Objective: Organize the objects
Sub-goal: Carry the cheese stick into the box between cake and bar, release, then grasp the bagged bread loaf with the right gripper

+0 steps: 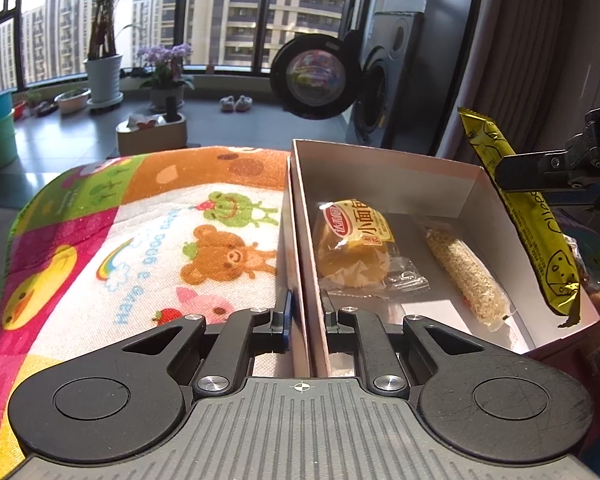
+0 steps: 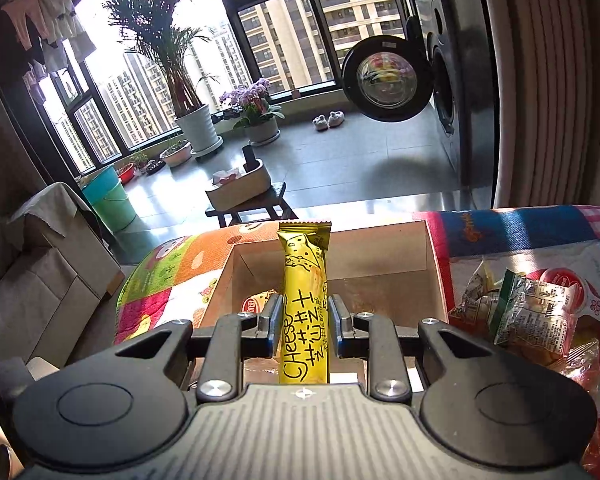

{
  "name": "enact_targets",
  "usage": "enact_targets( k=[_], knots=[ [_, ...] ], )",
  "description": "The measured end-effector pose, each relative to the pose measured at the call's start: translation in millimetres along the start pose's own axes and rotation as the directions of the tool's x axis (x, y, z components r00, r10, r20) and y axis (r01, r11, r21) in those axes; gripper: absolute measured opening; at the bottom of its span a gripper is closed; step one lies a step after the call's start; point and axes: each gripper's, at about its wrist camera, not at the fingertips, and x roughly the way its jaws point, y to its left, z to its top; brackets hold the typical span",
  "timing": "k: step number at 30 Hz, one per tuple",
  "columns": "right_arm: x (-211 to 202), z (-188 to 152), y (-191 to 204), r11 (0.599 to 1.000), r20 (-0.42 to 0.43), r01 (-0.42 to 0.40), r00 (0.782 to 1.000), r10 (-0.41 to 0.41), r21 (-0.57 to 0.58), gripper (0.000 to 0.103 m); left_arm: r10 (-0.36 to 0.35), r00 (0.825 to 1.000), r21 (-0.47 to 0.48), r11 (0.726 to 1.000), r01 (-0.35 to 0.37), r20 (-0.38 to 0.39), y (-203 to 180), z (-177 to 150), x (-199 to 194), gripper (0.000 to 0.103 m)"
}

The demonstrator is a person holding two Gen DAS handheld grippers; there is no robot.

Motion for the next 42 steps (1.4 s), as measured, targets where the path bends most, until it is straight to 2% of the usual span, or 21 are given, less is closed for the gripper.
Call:
enact_targets(
  k=[2, 6, 9, 11, 14, 19, 22, 29, 36, 39, 42],
  knots=[
    [0, -2, -4, 1.000, 0.000, 0.006, 1.000, -0.006, -0.005, 0.037, 0.001, 1.000, 0.001, 1.000, -0.001, 0.002, 0, -1, 0, 0.014],
    [-18, -10, -18, 0.999, 0.032, 0.049, 0.998, -0.048, -0.019, 0.040, 0.004, 1.000, -0.007, 1.000, -0.004, 0.006, 0, -1, -1, 0.014],
    [-37, -20, -34, 0.992, 0.064, 0.121, 0.991, -0.119, -0.039, 0.048, 0.004, 1.000, -0.008, 1.000, -0.004, 0.006, 0, -1, -1, 0.014],
    [-50, -30, -45, 0.975, 0.094, 0.213, 0.974, -0.206, -0.064, 0.058, 0.001, 1.000, -0.011, 1.000, 0.000, 0.005, 0, -2, -1, 0.014],
    [-66, -41, -62, 0.947, 0.108, 0.314, 0.946, -0.306, -0.069, 0.064, 0.001, 1.000, -0.012, 1.000, 0.000, 0.004, 0, -2, -2, 0.015],
    [-81, -55, -88, 0.919, 0.096, 0.392, 0.917, -0.387, -0.033, 0.077, -0.004, 1.000, -0.010, 1.000, 0.004, 0.001, 0, -2, -3, 0.015],
    [-81, -64, -97, 0.900, 0.078, 0.434, 0.900, -0.430, -0.038, 0.079, -0.002, 1.000, -0.004, 1.000, 0.002, 0.001, 1, -3, -3, 0.015],
    [-85, -71, -101, 0.896, 0.086, 0.443, 0.894, -0.441, -0.010, 0.086, -0.001, 1.000, -0.002, 1.000, 0.001, 0.001, 1, -3, -3, 0.015],
    [-97, -68, -102, 0.881, 0.133, 0.474, 0.873, -0.470, 0.000, 0.089, 0.003, 1.000, -0.003, 1.000, -0.003, 0.001, 1, -5, -4, 0.015],
    [-101, -69, -105, 0.879, 0.134, 0.478, 0.870, -0.474, 0.006, 0.090, 0.002, 1.000, -0.006, 1.000, -0.002, 0.001, 2, -4, -4, 0.015],
    [-99, -71, -107, 0.884, 0.121, 0.468, 0.877, -0.465, 0.005, 0.091, 0.001, 1.000, -0.006, 1.000, -0.001, 0.000, 3, -4, -4, 0.015]
  ],
)
